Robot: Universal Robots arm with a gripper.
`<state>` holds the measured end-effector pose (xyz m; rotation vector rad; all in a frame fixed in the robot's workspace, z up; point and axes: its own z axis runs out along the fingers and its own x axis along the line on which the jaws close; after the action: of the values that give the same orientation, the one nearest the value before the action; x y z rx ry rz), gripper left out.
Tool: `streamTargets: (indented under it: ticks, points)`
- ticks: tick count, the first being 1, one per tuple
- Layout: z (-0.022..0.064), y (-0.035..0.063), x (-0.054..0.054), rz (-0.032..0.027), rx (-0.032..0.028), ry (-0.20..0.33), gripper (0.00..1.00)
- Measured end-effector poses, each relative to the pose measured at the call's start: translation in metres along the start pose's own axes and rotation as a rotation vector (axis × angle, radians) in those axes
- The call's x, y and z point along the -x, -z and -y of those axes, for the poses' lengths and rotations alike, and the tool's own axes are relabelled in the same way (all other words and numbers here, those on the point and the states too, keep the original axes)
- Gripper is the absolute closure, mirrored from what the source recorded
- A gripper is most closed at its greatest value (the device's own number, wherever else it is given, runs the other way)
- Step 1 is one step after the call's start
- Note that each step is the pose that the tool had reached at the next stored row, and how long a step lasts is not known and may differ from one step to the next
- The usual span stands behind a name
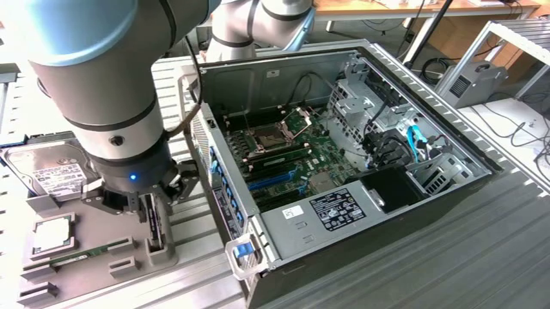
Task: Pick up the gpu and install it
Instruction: 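Pick up the gpu and move the gpu toward the slot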
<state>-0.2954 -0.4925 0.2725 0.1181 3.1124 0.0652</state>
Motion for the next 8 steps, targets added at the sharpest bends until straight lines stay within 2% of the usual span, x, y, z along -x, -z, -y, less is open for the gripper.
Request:
streamTargets:
  ticks: [2,7,8]
  points:
    - [-0.011,-0.006,-0.004,0.0,0.0,0.0,0.58]
    - [-0.0302,-0.0125,-0.008,0.0001,0.0,0.0,0.58]
    - [-0.0319,-0.0129,-0.008,0.0,0.0,0.0,0.58]
